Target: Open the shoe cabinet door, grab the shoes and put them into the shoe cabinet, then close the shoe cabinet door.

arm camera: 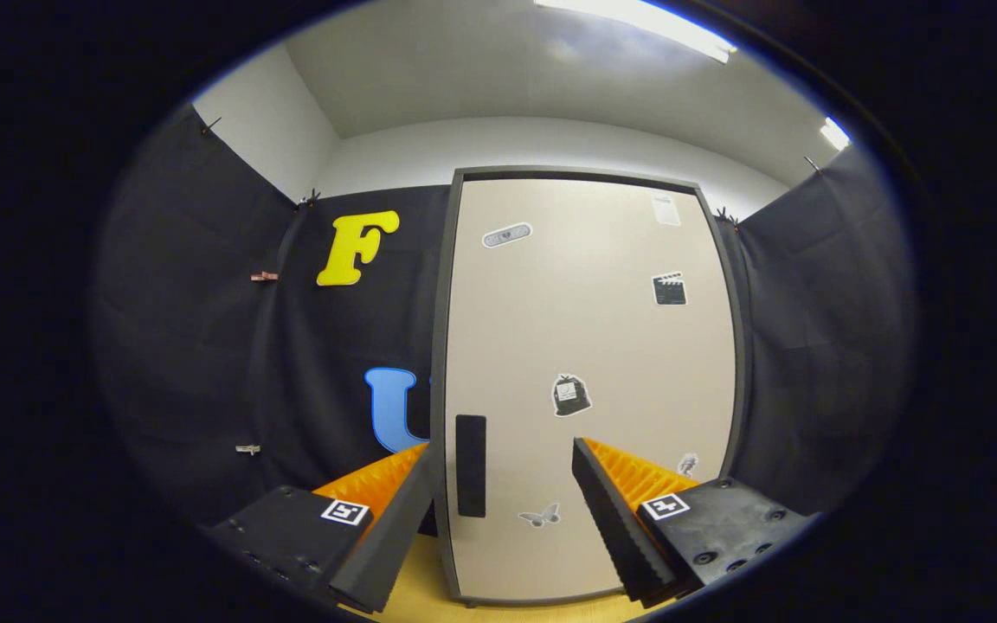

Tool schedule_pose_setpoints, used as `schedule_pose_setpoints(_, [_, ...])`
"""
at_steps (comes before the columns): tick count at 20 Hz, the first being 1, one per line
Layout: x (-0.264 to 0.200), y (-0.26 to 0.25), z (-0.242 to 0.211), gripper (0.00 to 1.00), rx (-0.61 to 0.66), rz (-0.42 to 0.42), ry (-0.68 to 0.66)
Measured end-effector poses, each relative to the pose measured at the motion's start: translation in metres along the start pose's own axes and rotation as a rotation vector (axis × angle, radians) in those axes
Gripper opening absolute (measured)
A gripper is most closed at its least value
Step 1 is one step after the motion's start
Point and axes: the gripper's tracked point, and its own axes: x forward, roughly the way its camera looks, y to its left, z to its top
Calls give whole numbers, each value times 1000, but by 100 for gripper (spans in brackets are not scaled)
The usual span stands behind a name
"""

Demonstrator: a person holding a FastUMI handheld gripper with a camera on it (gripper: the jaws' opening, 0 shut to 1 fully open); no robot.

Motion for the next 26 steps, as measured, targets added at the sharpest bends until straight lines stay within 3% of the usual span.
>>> schedule_pose_setpoints(8, [76,13,-56,98,-69,-41,147])
schedule_pose_setpoints(14, [101,18,-90,95,-41,-64,245])
schedule_pose_setpoints(16, [104,16,-89,81,-48,-85,242])
schedule_pose_setpoints(19, [107,19,-92,42,17,-89,270])
schedule_pose_setpoints(22, [104,16,-94,37,124,-97,320])
schedule_pose_setpoints(26, [101,18,-93,25,99,-69,328])
